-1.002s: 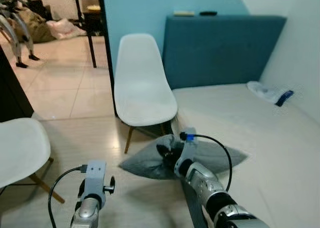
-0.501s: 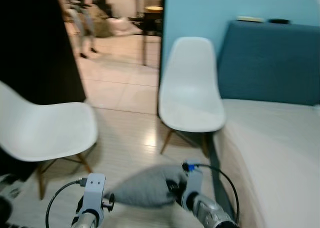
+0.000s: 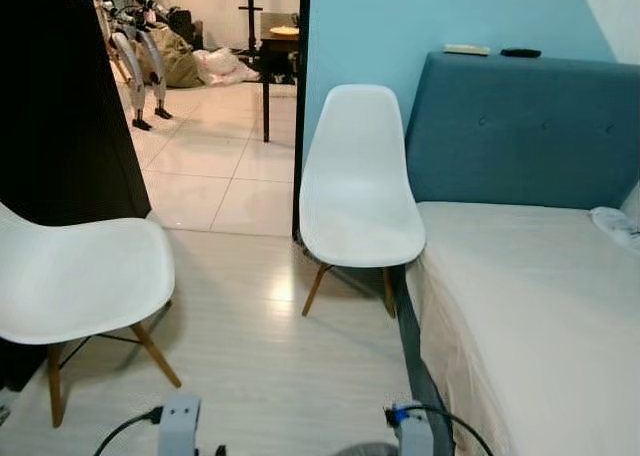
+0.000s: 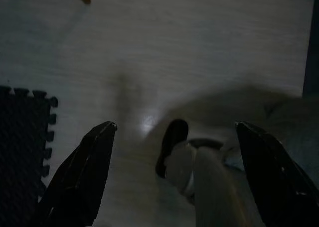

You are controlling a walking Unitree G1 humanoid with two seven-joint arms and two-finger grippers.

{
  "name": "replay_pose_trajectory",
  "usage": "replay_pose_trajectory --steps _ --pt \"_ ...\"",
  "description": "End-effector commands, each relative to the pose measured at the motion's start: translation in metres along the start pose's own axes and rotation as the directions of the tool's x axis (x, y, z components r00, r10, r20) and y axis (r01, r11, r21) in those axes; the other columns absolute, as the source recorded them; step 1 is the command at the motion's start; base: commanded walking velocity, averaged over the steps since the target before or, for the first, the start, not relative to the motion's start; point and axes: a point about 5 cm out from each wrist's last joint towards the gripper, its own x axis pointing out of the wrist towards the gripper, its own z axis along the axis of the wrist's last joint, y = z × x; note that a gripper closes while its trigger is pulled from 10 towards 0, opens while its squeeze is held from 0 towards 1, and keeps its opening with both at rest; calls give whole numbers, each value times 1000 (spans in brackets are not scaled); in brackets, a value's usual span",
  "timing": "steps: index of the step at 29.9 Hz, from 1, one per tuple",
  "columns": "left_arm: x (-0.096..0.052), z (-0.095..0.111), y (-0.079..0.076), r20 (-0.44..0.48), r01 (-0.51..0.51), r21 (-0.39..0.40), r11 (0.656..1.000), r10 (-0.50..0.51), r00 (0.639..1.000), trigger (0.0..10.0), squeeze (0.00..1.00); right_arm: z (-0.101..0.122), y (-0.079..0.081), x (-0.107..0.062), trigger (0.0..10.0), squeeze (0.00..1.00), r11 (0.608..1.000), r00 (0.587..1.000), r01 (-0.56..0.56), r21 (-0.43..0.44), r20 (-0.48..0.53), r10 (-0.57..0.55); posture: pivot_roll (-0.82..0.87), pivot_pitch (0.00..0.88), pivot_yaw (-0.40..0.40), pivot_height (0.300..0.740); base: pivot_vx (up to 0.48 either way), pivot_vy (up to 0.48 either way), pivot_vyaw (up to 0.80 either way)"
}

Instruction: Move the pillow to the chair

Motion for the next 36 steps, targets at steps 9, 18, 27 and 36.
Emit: replay_pose_trajectory --steps 9,18,27,36 --pt "0 -4 1 -44 3 -60 998 -6 999 10000 0 6 -2 0 10000 0 998 1000 27 -59 -1 -27 157 0 -55 740 327 0 0" --pt "1 -3 0 -42 6 -67 998 -9 999 10000 0 5 -6 -1 10000 0 995 999 37 -91 -11 -38 159 0 -64 740 342 0 0" --pt "0 -4 -1 -44 14 -62 998 -16 999 10000 0 7 -8 -1 10000 0 993 999 41 -111 -4 -42 156 0 -67 740 360 0 697" --pt "0 -3 0 -37 17 -47 999 -18 999 10000 0 35 8 4 10000 0 995 994 -23 -95 100 33 158 0 -65 740 364 0 773"
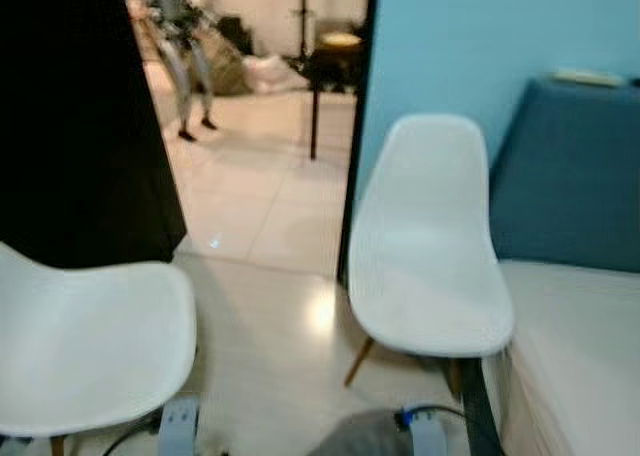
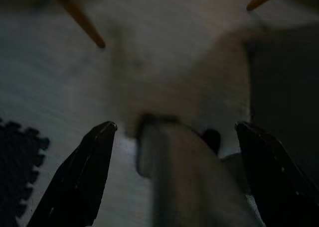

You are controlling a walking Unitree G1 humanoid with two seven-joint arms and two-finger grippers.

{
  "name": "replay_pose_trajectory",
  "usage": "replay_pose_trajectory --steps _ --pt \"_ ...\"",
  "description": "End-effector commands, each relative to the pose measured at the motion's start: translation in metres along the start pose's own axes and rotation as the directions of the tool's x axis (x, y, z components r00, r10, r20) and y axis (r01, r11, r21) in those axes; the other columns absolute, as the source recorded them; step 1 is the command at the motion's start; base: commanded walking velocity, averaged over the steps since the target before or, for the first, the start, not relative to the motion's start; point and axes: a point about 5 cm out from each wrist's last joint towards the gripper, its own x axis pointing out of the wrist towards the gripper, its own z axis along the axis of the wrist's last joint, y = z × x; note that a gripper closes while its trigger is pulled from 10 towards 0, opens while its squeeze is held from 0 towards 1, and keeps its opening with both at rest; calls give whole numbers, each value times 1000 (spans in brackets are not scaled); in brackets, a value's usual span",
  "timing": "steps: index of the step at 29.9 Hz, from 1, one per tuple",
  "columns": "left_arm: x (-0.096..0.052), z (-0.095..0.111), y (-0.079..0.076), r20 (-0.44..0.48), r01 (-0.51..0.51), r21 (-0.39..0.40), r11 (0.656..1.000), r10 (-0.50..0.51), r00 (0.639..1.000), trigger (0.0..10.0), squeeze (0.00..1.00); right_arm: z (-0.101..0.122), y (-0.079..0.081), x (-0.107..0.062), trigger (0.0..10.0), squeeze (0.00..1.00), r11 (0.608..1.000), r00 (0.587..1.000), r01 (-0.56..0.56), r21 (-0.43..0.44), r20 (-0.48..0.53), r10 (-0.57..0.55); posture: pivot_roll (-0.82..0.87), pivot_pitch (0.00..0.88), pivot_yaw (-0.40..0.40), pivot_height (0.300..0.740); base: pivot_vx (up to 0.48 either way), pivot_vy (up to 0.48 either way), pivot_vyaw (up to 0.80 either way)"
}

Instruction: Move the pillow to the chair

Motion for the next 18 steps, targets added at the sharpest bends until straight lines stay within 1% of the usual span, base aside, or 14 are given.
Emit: replay_pose_trajectory --steps 1,3,4,5,6,7,9,10,12,14,15,16,17,18 --pt "0 7 5 21 -6 18 1000 5 1000 10000 0 29 13 5 10000 0 998 992 -56 7 116 55 158 0 -66 740 368 0 769" --pt "1 13 6 53 -5 8 1000 5 999 10000 0 59 21 6 10000 0 994 971 -106 18 218 100 161 0 -67 740 364 0 769" --pt "1 13 6 53 -5 8 1000 5 999 10000 0 59 21 6 10000 0 994 971 -106 18 218 100 161 0 -67 740 364 0 769" --pt "1 15 7 63 -5 6 1000 5 998 10000 0 69 23 6 10000 0 992 961 -123 21 251 114 161 0 -67 740 364 0 769" --pt "2 20 6 81 -1 3 1000 1 997 10000 0 92 26 4 10000 0 987 934 -156 24 328 139 166 0 -67 740 364 0 769" --pt "2 20 6 81 -1 3 1000 1 997 10000 0 92 26 4 10000 0 987 934 -156 24 328 139 166 0 -67 740 364 0 769" --pt "2 23 6 94 2 5 1000 -3 996 10000 0 112 29 1 10000 0 982 905 -187 27 393 162 168 0 -67 740 364 0 763" --pt "2 23 6 94 2 5 1000 -3 996 10000 0 112 29 1 10000 0 982 905 -187 27 393 162 168 0 -67 740 364 0 763" --pt "3 26 4 112 -7 16 1000 5 994 10000 0 137 33 -4 10000 0 974 861 -226 17 472 191 170 0 -66 740 127 0 763" --pt "4 27 -1 122 10 30 999 -13 992 10000 0 162 40 -11 10000 0 962 803 -272 -13 548 235 169 0 -65 740 0 0 756" --pt "4 27 -1 122 10 30 999 -13 992 10000 0 162 40 -11 10000 0 962 803 -272 -13 548 235 169 0 -65 740 0 0 756" --pt "4 27 -7 122 29 48 998 -34 992 10000 0 184 48 -18 10000 0 947 739 -317 -56 611 283 165 0 -66 740 0 0 763" --pt "4 27 -7 122 29 48 998 -34 992 10000 0 184 48 -18 10000 0 947 739 -317 -56 611 283 165 0 -66 740 0 0 763" --pt "4 27 -8 122 32 52 998 -39 992 10000 0 190 51 -21 10000 0 941 716 -331 -73 630 300 163 0 -65 740 0 0 763"
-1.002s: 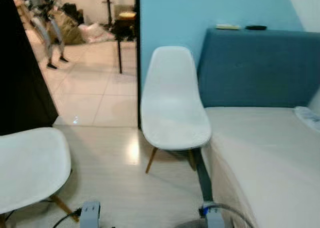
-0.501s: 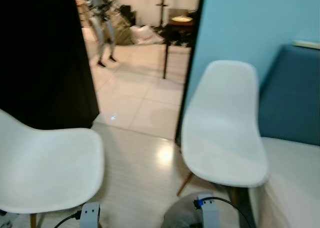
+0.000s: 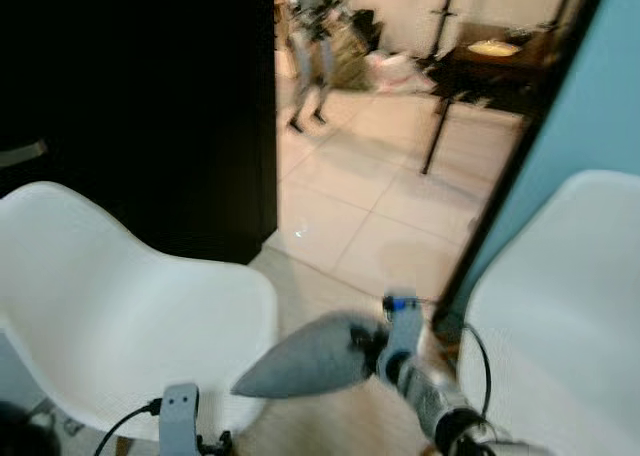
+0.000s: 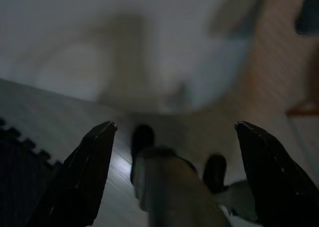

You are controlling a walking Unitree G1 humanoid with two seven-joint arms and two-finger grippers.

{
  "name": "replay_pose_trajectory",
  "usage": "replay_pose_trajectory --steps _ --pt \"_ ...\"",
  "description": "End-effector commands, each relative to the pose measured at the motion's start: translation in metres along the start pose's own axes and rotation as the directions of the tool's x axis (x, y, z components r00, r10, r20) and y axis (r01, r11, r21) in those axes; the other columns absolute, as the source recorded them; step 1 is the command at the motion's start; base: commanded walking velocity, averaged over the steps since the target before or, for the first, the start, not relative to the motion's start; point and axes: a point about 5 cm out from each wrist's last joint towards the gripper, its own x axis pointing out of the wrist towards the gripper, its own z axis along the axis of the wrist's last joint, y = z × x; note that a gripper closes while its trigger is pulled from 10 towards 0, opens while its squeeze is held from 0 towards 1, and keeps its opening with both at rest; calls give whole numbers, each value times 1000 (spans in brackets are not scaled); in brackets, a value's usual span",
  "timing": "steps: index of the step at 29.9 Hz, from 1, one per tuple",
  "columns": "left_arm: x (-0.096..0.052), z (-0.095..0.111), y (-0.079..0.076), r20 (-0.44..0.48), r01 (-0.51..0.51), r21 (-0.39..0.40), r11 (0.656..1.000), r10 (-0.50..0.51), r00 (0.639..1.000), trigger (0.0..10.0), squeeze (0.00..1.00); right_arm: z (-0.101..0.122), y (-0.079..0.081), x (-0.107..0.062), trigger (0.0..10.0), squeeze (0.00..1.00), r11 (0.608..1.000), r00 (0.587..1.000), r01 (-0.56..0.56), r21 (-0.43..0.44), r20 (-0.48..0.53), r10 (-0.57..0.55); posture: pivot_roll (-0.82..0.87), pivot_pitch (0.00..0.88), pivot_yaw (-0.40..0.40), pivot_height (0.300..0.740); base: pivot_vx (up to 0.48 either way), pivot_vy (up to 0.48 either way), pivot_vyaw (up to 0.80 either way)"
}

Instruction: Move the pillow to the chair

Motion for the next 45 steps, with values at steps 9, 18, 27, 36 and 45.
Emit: replay_pose_trajectory --steps 9,18,27,36,45 --pt "2 3 -9 16 30 24 999 -30 999 10000 0 62 32 16 10000 0 981 935 -188 -55 295 196 160 0 -67 740 0 0 756" --pt "3 5 -13 27 44 40 998 -46 999 10000 0 60 66 23 10000 0 926 886 -360 -113 270 377 166 0 -71 740 0 0 750" --pt "3 7 -14 38 45 39 998 -47 998 10000 0 52 69 25 10000 0 932 901 -342 -123 237 362 170 0 -72 740 0 0 753" --pt "4 9 -17 45 63 63 996 -66 997 10000 0 47 60 25 10000 0 954 941 -247 -168 192 277 174 0 -74 740 0 0 750" --pt "4 10 -19 52 64 75 995 -68 996 10000 0 39 56 26 10000 0 970 969 -183 -157 138 205 174 0 -71 740 0 -350 167"
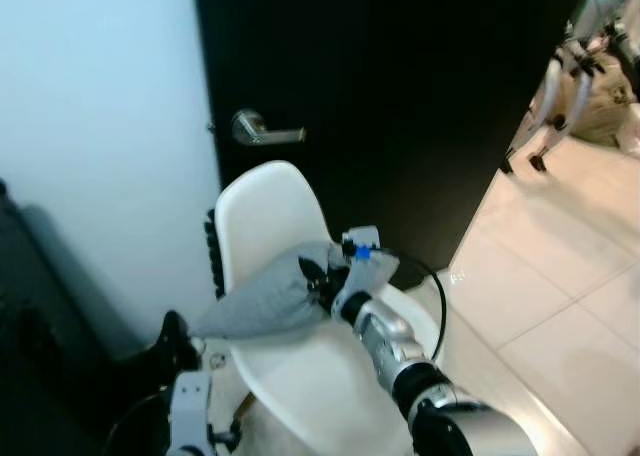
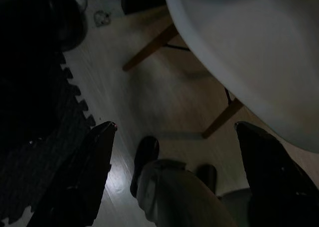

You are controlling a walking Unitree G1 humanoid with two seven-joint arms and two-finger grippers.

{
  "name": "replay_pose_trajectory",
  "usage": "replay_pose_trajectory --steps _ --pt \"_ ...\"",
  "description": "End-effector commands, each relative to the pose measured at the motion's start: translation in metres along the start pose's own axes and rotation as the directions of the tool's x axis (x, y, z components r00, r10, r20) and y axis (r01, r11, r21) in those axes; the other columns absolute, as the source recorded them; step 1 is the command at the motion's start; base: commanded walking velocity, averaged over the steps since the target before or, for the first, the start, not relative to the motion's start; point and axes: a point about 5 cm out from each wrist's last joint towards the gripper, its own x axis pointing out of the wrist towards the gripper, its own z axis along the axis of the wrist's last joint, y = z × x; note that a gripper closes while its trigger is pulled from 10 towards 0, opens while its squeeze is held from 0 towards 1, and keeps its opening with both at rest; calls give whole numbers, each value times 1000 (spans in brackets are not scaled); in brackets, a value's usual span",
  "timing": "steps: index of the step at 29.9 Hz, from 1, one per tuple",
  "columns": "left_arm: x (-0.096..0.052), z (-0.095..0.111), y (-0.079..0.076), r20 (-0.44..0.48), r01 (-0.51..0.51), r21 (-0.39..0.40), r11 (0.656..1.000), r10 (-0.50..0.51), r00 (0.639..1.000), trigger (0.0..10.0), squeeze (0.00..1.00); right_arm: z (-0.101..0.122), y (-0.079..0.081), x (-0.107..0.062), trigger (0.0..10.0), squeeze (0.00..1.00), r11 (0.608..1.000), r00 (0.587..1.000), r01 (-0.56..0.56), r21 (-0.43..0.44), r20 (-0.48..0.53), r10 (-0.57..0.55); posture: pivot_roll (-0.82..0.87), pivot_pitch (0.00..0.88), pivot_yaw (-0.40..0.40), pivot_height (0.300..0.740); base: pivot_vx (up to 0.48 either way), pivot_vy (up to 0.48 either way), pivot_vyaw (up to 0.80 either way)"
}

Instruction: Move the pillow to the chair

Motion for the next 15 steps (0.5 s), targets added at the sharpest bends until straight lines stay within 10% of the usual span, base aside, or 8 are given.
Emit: replay_pose_trajectory --steps 1,15 --pt "0 -2 -3 -5 3 4 1000 -3 1000 10000 0 8 -4 1 10000 0 1000 1000 19 -26 15 -18 174 0 -71 740 0 0 0" --pt "3 5 -8 8 23 17 1000 -23 1000 10000 0 6 -1 3 10000 0 998 1000 16 -53 -4 -16 166 0 -81 740 0 -93 0"
